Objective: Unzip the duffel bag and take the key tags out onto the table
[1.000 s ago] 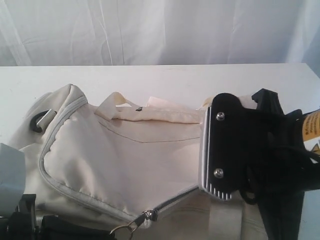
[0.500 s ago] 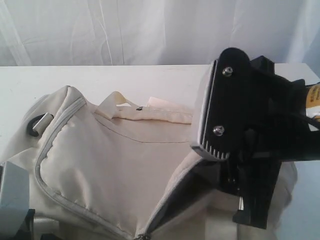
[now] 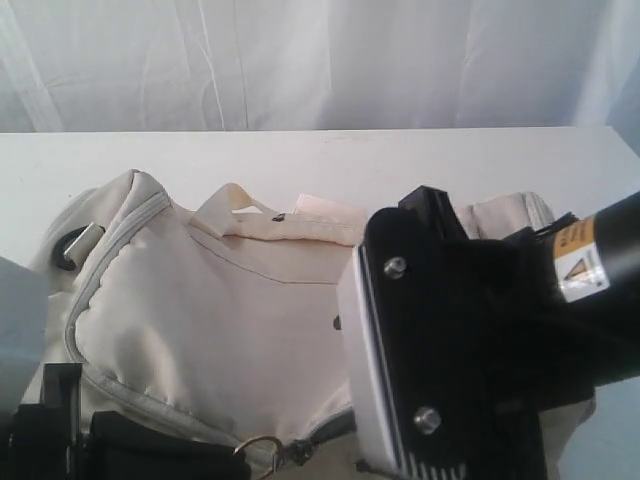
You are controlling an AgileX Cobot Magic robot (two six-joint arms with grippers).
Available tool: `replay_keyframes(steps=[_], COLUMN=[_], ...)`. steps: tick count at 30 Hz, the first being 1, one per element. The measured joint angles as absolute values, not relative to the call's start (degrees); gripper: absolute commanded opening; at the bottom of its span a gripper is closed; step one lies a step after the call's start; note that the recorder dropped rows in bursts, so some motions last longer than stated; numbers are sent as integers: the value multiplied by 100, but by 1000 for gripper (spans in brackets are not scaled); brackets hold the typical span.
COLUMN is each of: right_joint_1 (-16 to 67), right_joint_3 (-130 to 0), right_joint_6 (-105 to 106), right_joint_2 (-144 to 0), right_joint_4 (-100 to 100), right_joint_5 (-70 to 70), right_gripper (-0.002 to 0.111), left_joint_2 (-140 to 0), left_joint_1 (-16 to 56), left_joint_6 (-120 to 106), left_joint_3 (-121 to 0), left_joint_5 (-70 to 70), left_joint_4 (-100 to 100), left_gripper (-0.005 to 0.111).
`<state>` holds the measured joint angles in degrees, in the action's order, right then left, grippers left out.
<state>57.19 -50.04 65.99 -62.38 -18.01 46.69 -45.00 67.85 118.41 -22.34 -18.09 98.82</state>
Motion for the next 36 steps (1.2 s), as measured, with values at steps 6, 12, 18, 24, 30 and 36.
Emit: replay_keyframes(steps=[6, 12, 18, 24, 30, 36], right_joint_1=[6109, 6163, 6170, 6192, 6228, 6263], right_joint_3=[-5004, -5004, -5004, -5004, -5004, -5004], right_joint_6=[6612, 6612, 6571, 5693, 5084, 4637], right_joint_2=[-6733, -7181, -7188, -6997, -6819, -6814], right_joint_4=[-1801, -1513, -1357, -366, 294, 851], right_joint_5=[4352, 4033, 3997, 3974, 4078, 4305], right_gripper=[62, 18, 0, 0, 0, 0], left_joint_2=[-4500, -4500, -4500, -4500, -4500, -4500], left_joint_1=[6785, 6785, 6785, 6785, 6785, 6785], left_joint_6=[11833, 11982, 12065, 12066, 12066, 12066], left_joint_3=[-2234, -2247, -2247, -2247, -2050, -1904], left_joint_5=[-1785, -1796, -1709, -1314, -996, -1009], left_joint_4=[9882, 9882, 9882, 9882, 9893, 9882], left_gripper=[0, 0, 0, 0, 0, 0])
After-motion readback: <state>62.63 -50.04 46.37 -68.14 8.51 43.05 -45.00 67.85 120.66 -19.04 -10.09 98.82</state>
